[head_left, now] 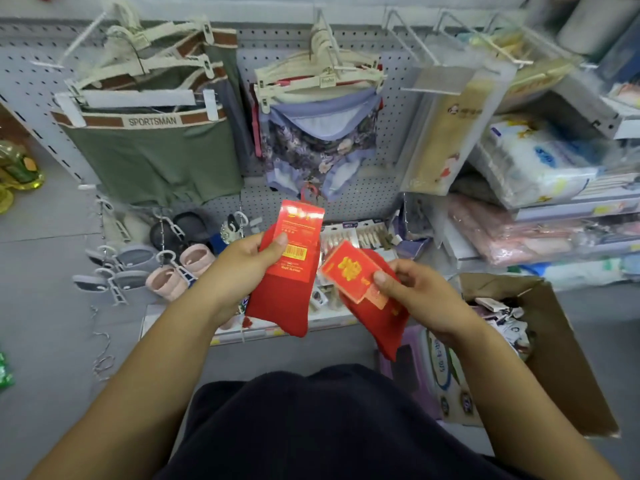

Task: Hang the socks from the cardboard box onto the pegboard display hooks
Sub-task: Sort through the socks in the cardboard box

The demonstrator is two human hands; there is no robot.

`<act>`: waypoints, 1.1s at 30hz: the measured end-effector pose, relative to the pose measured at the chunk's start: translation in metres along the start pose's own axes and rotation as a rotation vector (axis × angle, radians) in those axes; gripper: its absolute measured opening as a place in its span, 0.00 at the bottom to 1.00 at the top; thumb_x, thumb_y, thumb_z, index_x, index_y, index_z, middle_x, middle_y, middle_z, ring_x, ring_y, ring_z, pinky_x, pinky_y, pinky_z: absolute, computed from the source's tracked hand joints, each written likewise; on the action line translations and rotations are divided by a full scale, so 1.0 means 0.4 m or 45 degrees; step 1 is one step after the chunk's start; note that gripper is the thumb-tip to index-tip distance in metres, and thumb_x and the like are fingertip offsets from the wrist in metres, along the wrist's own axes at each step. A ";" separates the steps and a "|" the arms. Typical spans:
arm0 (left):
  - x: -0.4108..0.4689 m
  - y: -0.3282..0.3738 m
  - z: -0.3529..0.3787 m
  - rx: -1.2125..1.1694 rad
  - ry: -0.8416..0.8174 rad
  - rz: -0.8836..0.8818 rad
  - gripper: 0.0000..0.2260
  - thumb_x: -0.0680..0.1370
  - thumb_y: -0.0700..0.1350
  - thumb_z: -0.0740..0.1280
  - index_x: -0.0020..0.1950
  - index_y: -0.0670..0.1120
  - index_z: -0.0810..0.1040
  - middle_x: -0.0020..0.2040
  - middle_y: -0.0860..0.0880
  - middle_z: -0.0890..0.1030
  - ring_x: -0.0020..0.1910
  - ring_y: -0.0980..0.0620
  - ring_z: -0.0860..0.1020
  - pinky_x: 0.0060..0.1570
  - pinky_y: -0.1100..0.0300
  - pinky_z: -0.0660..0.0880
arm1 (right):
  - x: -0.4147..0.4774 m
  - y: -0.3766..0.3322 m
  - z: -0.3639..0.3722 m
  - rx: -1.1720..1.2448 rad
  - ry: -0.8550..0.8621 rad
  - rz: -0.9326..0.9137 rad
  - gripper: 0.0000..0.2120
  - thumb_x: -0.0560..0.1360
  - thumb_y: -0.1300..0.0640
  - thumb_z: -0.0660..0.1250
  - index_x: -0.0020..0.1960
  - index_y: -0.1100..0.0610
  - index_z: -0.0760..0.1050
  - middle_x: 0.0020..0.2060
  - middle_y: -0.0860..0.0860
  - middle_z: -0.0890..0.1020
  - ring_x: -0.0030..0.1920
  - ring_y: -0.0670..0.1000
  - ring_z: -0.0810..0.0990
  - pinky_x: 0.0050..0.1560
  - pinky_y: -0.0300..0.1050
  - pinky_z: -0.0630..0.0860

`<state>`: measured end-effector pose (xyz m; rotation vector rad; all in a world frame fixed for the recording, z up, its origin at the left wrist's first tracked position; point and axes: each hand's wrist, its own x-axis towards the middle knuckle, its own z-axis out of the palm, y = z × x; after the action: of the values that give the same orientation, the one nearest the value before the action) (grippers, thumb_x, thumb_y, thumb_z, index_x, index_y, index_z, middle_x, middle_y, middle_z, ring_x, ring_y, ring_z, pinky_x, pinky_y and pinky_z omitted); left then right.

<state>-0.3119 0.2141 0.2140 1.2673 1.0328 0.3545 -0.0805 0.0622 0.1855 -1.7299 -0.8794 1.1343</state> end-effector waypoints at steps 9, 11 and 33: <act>0.014 -0.008 0.026 -0.269 0.184 0.110 0.09 0.84 0.47 0.64 0.63 0.52 0.79 0.56 0.47 0.86 0.51 0.52 0.85 0.53 0.53 0.79 | -0.005 -0.040 0.069 0.469 0.036 -0.005 0.17 0.79 0.50 0.66 0.59 0.62 0.76 0.46 0.55 0.86 0.42 0.48 0.84 0.43 0.39 0.79; 0.011 -0.007 0.047 -0.310 0.178 0.078 0.11 0.85 0.50 0.62 0.65 0.51 0.79 0.59 0.45 0.85 0.52 0.51 0.84 0.55 0.52 0.78 | -0.007 -0.050 0.100 0.555 0.006 -0.006 0.19 0.76 0.48 0.68 0.59 0.62 0.76 0.47 0.56 0.86 0.44 0.49 0.85 0.45 0.41 0.80; 0.001 0.092 0.040 -0.666 -0.041 -0.126 0.21 0.79 0.61 0.64 0.58 0.47 0.84 0.52 0.42 0.87 0.47 0.44 0.87 0.49 0.48 0.81 | 0.017 -0.137 0.087 0.752 0.130 0.025 0.19 0.77 0.57 0.71 0.66 0.61 0.72 0.52 0.59 0.86 0.49 0.56 0.86 0.50 0.56 0.82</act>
<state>-0.2879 0.2163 0.2461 0.7474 0.8945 0.4888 -0.1162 0.0987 0.2262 -1.2916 -0.4040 1.1610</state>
